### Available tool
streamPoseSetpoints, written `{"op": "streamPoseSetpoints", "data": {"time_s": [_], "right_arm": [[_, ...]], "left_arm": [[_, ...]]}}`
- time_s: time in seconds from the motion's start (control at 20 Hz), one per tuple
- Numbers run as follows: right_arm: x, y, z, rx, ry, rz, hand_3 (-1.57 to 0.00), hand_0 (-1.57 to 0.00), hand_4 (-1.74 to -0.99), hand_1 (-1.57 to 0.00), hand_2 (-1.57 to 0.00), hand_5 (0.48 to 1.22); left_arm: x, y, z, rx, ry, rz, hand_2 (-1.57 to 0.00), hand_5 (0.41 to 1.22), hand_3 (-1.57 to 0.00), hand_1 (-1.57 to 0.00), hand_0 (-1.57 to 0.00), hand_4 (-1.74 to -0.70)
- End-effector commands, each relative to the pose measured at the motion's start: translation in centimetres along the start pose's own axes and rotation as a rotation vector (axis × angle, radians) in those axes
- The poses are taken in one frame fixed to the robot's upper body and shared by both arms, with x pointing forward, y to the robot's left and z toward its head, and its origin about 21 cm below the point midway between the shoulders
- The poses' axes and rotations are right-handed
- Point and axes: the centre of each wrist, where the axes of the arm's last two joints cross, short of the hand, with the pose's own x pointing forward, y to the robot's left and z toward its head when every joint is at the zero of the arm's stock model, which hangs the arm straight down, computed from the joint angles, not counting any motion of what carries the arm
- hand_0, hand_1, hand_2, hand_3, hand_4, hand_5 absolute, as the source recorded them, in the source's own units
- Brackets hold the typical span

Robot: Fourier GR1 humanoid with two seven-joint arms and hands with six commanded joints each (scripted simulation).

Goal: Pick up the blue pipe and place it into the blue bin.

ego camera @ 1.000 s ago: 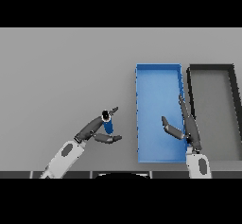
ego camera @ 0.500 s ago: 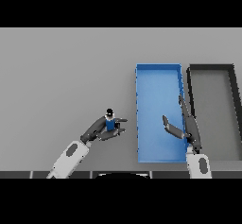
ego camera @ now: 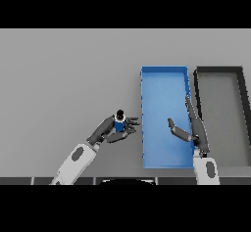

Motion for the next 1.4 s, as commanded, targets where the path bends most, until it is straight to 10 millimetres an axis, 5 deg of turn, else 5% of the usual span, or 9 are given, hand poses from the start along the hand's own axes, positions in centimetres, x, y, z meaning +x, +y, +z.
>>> {"op": "streamPoseSetpoints", "data": {"time_s": [0.0, 0.3, 0.7, 0.9, 1.15, 1.35], "right_arm": [[0.1, 0.2, 0.0, 0.007, -0.007, 0.009, 0.00, 0.00, -1.220, 0.00, 0.00, 0.638], [0.2, -0.3, 0.3, 0.000, -0.014, 0.042, 0.00, 0.00, -1.170, 0.00, 0.00, 0.644], [-0.9, -0.8, -1.3, 0.049, -0.008, 0.028, 0.00, 0.00, -1.138, 0.00, 0.00, 0.643], [-1.2, -1.2, -2.7, 0.110, -0.036, 0.005, 0.00, 0.00, -1.184, 0.00, 0.00, 0.642], [1.6, -3.0, -3.8, 0.327, -0.163, -0.262, 0.00, 0.00, -1.209, -0.03, -0.11, 0.609], [6.5, -3.6, -6.3, 0.591, -0.228, -0.288, 0.00, 0.00, -1.237, -0.01, -0.11, 0.577]], "left_arm": [[0.7, -0.2, 0.0, -0.008, -0.016, 0.003, -1.54, 1.207, -1.54, -1.53, -1.53, -1.47], [4.4, -0.3, -1.6, -0.078, -0.092, -0.011, -1.56, 1.217, -1.56, -1.56, -1.56, -1.47], [4.9, -0.7, -2.2, -0.106, -0.054, -0.017, -1.57, 1.220, -1.57, -1.57, -1.57, -1.47], [4.5, -0.7, -2.0, -0.107, -0.055, -0.030, -1.57, 1.220, -1.57, -1.57, -1.57, -1.47], [4.5, -1.0, -2.0, -0.115, -0.065, -0.022, -1.57, 1.221, -1.57, -1.57, -1.57, -1.47], [4.9, -0.9, -1.9, -0.124, -0.059, -0.018, -1.57, 1.221, -1.57, -1.57, -1.57, -1.47]]}}
